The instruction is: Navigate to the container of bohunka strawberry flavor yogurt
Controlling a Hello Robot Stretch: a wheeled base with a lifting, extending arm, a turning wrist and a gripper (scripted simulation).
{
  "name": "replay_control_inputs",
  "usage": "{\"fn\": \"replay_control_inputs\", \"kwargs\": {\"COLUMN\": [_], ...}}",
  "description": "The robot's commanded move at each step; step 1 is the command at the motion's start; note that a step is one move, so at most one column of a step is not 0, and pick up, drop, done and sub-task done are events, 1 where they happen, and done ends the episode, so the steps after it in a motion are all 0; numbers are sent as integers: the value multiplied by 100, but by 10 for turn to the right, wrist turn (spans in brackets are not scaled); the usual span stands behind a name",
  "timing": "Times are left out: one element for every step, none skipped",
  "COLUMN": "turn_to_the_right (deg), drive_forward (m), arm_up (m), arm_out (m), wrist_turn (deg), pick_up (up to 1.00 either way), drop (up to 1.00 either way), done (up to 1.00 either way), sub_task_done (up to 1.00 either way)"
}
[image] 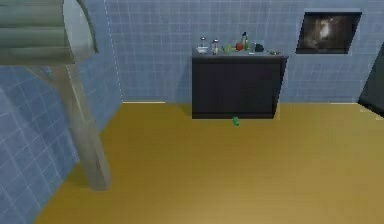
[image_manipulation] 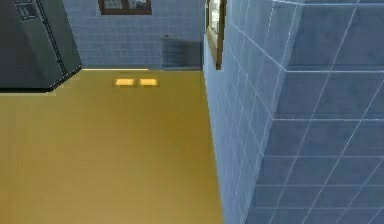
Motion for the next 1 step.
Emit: {"fn": "replay_control_inputs", "kwargs": {"turn_to_the_right": [30], "drive_forward": [0], "arm_up": [0], "arm_out": [0], "wrist_turn": [0], "pick_up": [0], "drop": [0], "done": [0], "sub_task_done": [0]}}
